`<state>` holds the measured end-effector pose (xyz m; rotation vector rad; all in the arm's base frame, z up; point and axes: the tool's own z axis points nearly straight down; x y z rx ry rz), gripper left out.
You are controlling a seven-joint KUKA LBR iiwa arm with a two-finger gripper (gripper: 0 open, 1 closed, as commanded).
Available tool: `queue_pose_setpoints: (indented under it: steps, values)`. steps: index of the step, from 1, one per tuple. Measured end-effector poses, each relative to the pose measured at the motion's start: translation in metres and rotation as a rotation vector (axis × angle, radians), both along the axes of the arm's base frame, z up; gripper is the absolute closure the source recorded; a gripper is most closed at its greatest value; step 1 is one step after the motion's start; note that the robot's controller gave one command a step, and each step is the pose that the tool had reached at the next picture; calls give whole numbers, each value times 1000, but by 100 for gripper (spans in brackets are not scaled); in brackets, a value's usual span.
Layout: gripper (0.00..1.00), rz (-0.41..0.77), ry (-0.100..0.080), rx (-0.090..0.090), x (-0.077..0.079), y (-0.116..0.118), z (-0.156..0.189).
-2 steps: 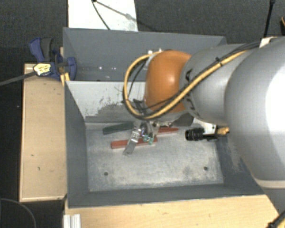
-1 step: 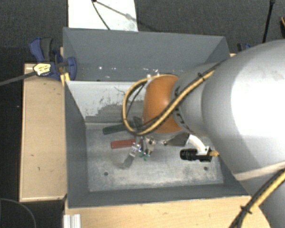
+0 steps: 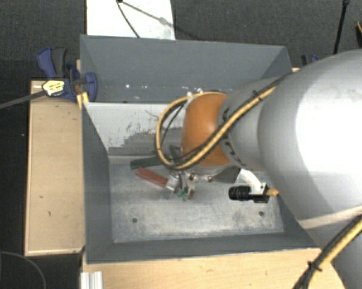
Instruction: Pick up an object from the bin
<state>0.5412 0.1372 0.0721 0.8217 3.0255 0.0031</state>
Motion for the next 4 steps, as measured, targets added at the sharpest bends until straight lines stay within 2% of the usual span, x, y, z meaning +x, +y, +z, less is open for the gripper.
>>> queue_pose_setpoints:
  steps: [1,2,3,4]
  values:
    - [0,2,4,0,-2,0,-2]
    - [100,4,2,-1,-1,0,0]
    - [100,-30,0,3,-18,10,67]
    - [100,6,9,-1,-15,6,27]
